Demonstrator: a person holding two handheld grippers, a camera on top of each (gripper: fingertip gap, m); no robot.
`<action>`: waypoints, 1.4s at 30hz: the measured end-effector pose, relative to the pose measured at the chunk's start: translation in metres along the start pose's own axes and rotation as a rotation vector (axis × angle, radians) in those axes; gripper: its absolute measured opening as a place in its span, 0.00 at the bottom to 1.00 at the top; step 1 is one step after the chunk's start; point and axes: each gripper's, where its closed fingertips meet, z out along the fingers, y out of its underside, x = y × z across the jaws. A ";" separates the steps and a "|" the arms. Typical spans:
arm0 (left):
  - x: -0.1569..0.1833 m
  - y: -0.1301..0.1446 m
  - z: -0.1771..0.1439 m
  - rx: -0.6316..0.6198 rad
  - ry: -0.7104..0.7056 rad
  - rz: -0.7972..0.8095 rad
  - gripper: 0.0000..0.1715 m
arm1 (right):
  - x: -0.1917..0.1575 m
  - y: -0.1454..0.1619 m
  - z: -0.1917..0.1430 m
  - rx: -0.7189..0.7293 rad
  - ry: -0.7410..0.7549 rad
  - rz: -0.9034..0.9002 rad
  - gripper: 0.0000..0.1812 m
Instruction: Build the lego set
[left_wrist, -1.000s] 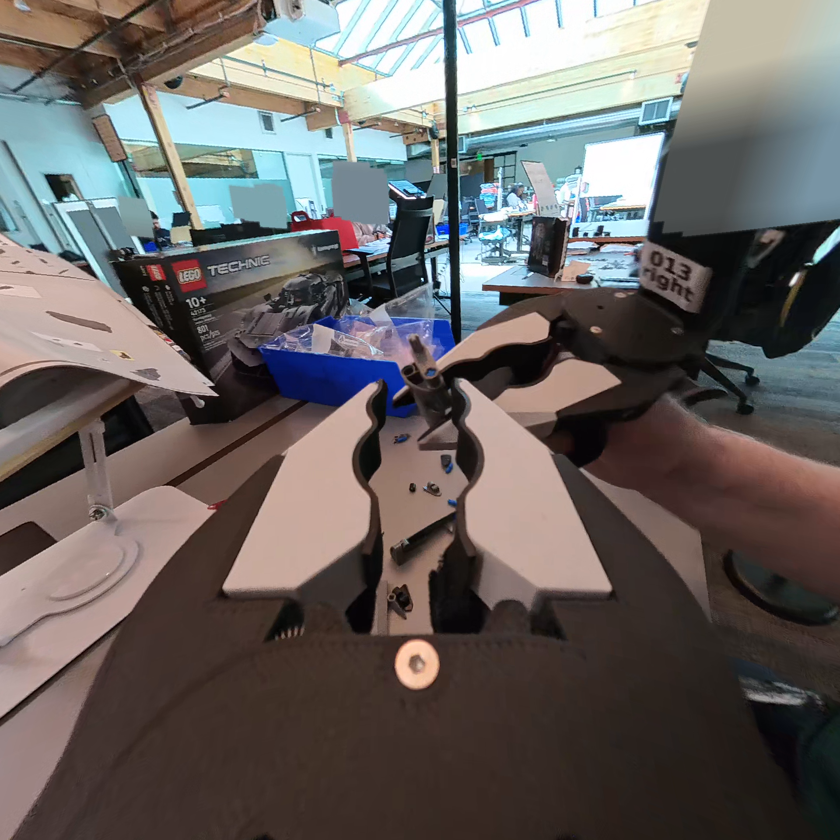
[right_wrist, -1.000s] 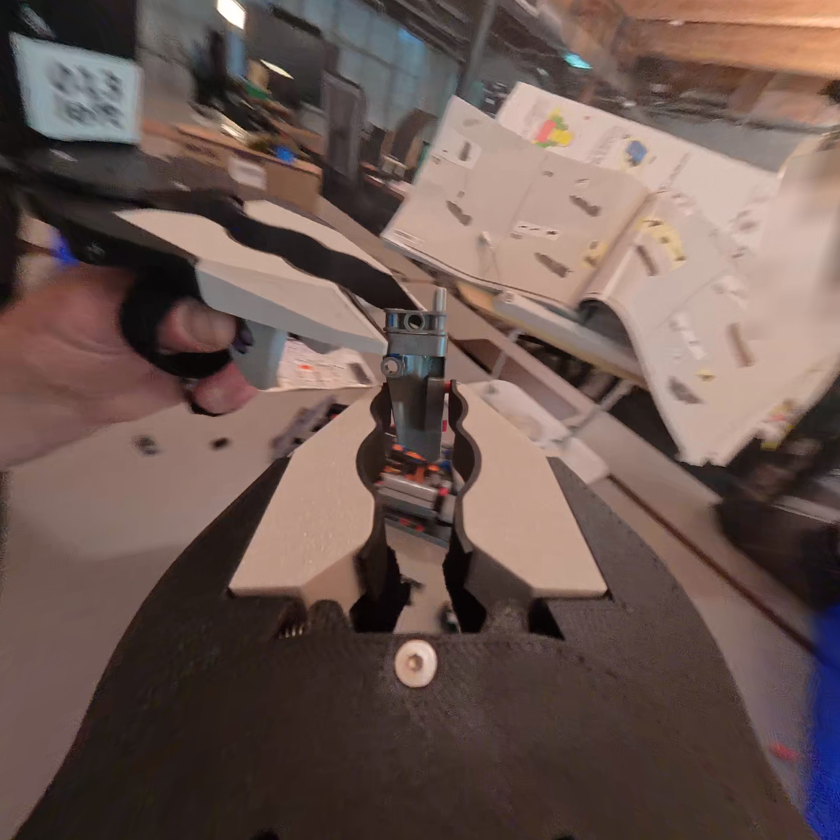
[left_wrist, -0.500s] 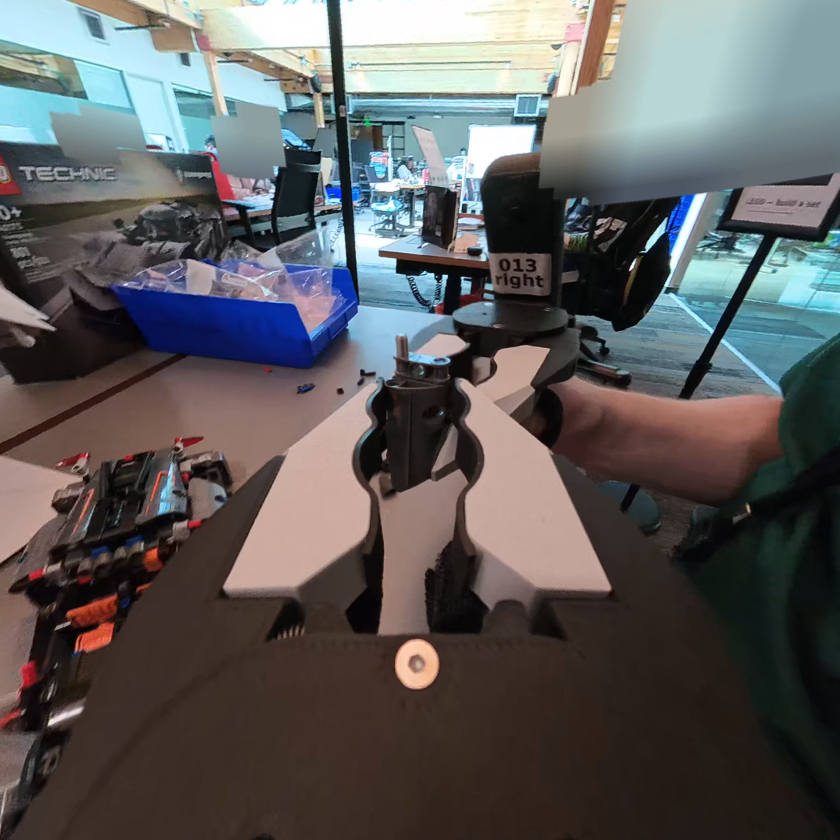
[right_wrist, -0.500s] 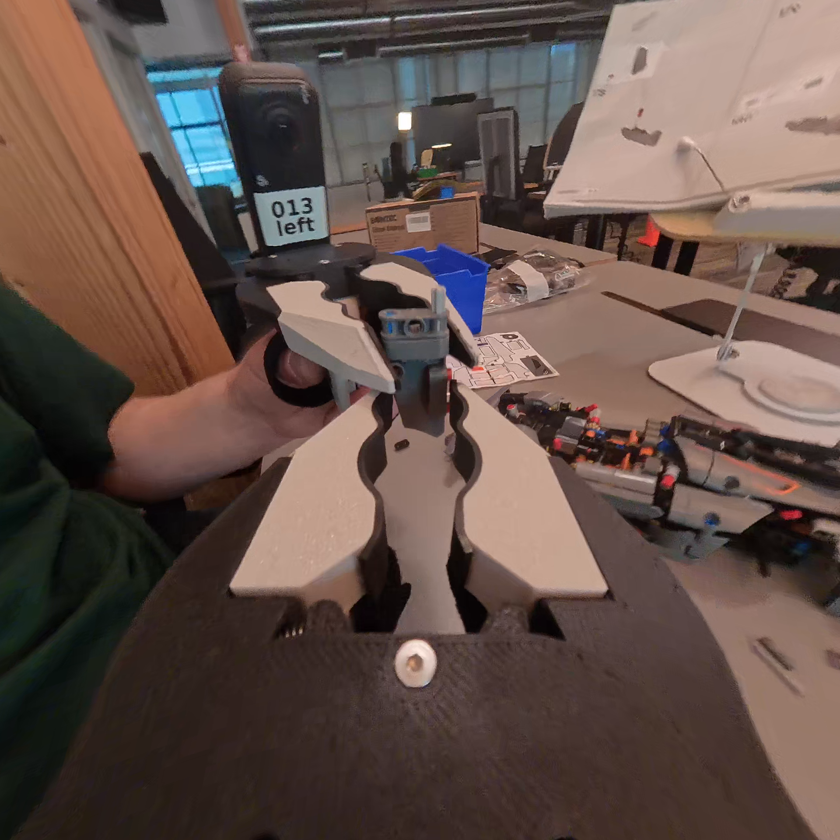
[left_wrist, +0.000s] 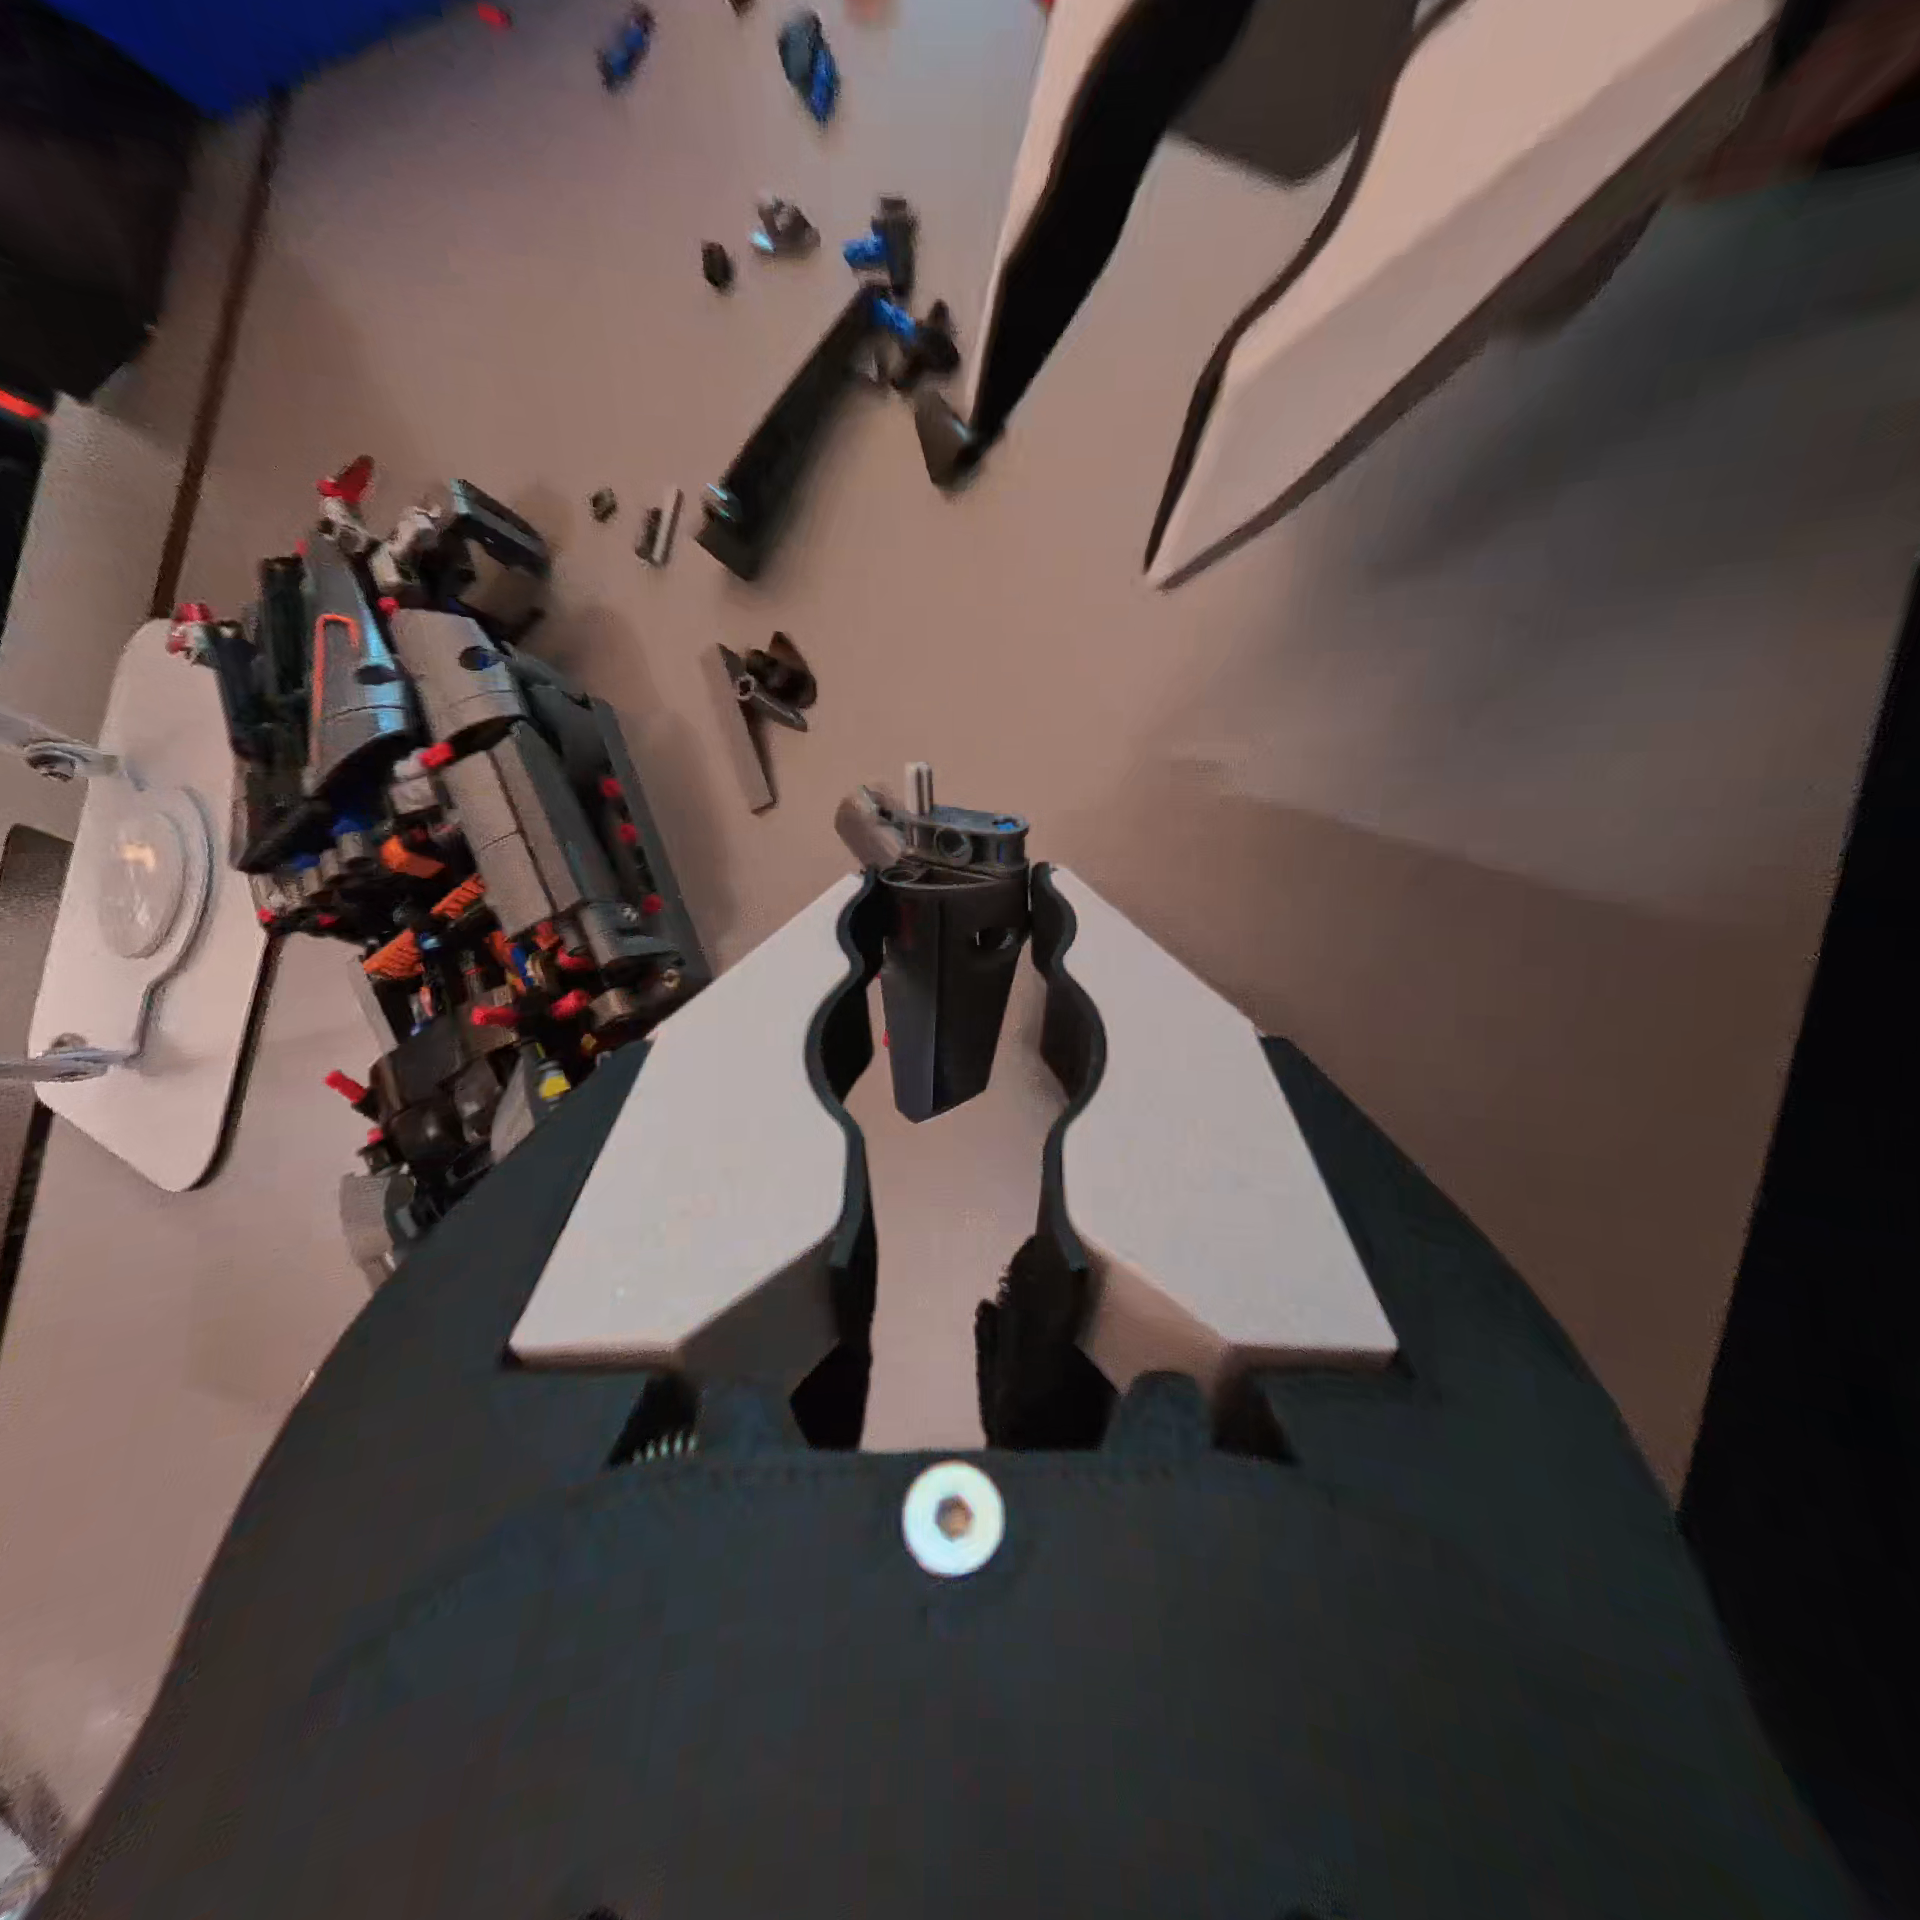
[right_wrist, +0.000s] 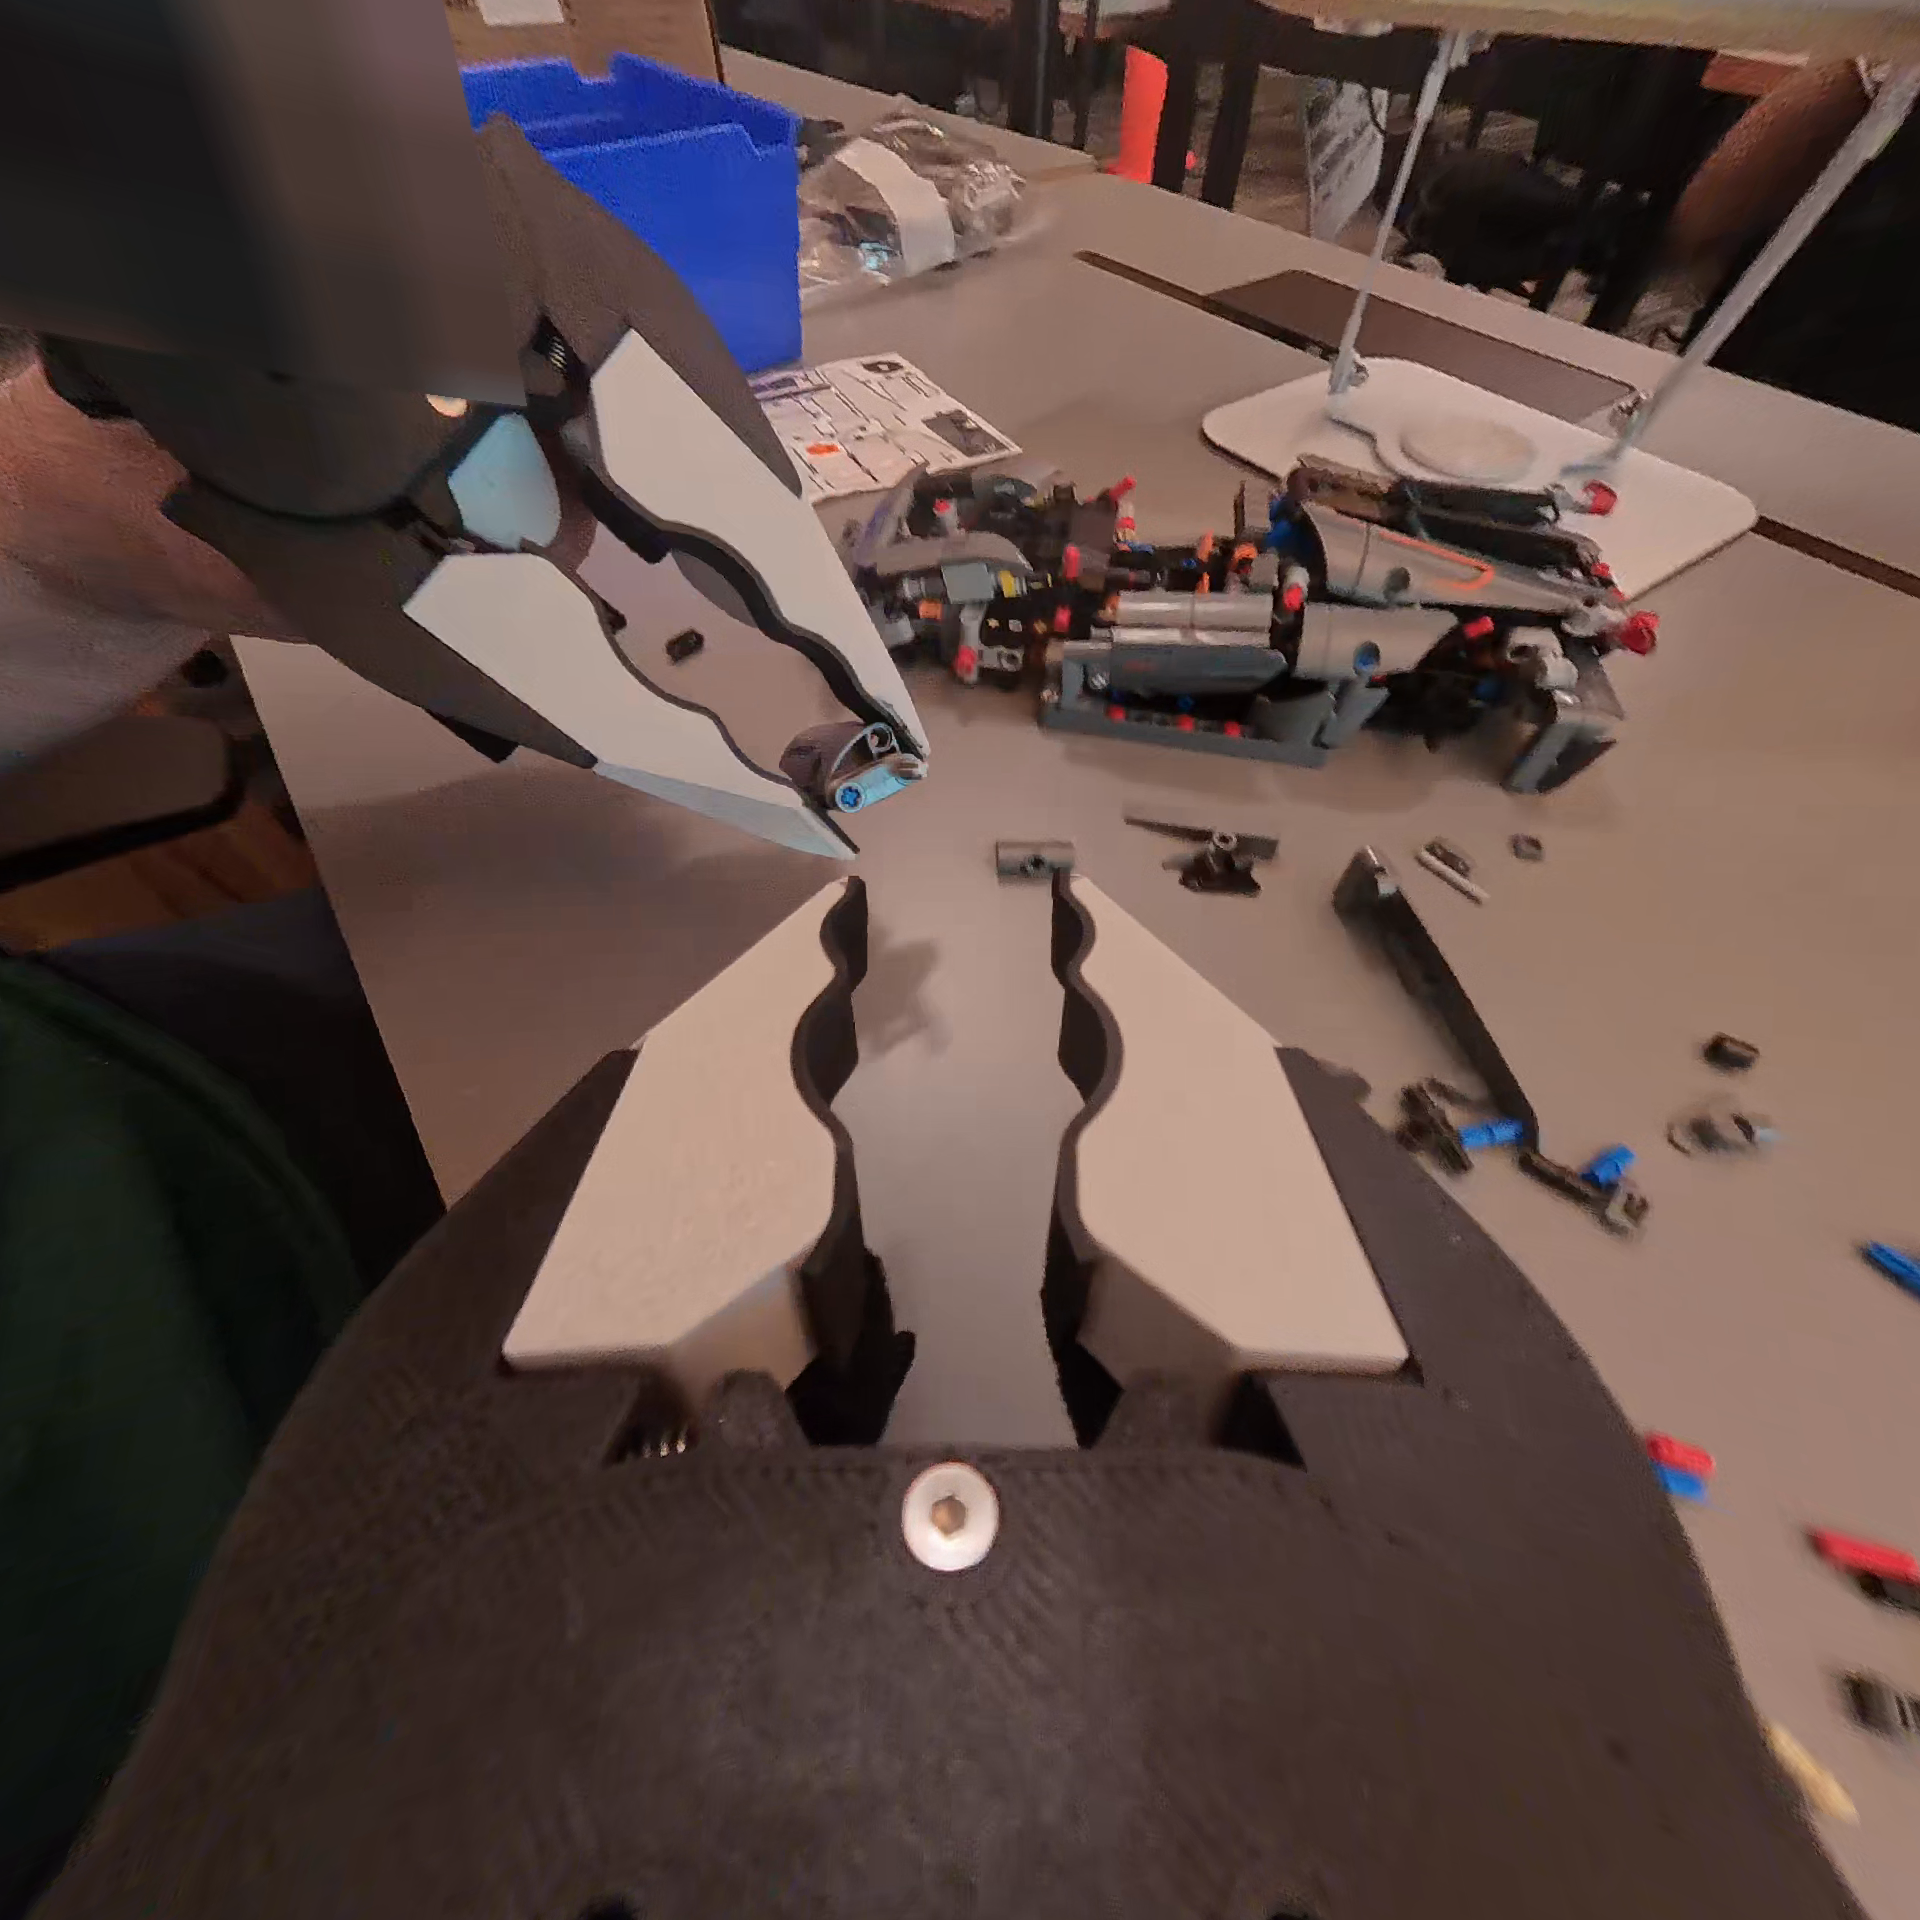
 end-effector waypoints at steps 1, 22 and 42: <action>0.002 0.003 0.007 -0.023 -0.002 0.020 0.15 | 0.002 0.004 -0.004 -0.003 0.016 -0.002 0.18; -0.008 0.004 -0.014 0.070 0.007 -0.071 0.21 | 0.020 0.003 -0.008 0.087 0.028 0.073 0.18; -0.089 0.251 -0.248 -0.094 -0.605 -0.780 0.31 | 0.037 0.000 0.053 -0.016 0.202 -0.191 0.23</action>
